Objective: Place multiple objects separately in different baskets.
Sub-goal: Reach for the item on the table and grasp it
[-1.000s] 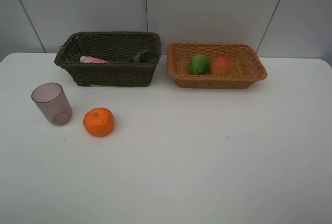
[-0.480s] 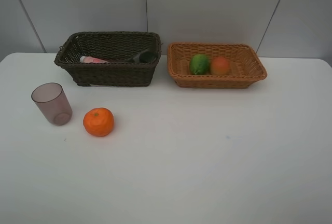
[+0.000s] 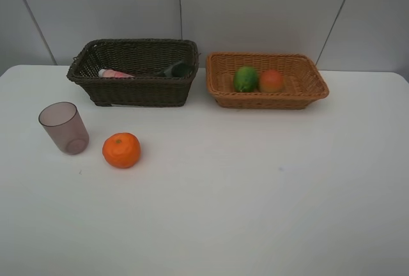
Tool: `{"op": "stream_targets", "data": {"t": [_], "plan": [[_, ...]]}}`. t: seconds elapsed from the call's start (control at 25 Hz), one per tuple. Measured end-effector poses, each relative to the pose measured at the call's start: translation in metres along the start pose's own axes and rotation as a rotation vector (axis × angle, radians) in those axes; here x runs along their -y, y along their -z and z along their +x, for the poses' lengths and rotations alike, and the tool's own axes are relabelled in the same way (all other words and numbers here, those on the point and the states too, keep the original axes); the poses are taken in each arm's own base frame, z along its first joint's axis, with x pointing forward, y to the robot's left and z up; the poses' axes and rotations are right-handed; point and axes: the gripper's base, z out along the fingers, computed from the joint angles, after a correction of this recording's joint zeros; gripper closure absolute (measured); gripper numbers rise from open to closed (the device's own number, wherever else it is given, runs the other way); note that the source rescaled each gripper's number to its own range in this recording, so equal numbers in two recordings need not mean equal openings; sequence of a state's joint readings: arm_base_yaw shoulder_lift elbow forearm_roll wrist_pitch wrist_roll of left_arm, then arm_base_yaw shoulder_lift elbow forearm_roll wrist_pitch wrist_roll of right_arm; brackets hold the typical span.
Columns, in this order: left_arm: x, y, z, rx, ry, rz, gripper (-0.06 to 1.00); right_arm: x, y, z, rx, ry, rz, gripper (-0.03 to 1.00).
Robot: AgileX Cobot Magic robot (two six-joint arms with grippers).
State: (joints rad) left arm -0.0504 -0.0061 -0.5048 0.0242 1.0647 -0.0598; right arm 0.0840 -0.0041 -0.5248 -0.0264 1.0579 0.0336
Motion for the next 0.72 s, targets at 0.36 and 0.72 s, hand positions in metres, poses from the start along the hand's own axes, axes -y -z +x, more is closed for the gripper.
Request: {"op": "stream_targets", "data": {"t": [0.36, 0.72], "plan": [[0.0, 0.0, 0.0, 0.0, 0.0, 0.0, 0.03, 0.0, 0.0, 0.0, 0.0, 0.0, 0.0, 0.03], [0.0, -0.0007, -0.0005, -0.006, -0.004, 0.0, 0.03, 0.0, 0.0, 0.0, 0.0, 0.0, 0.0, 0.03]]}}
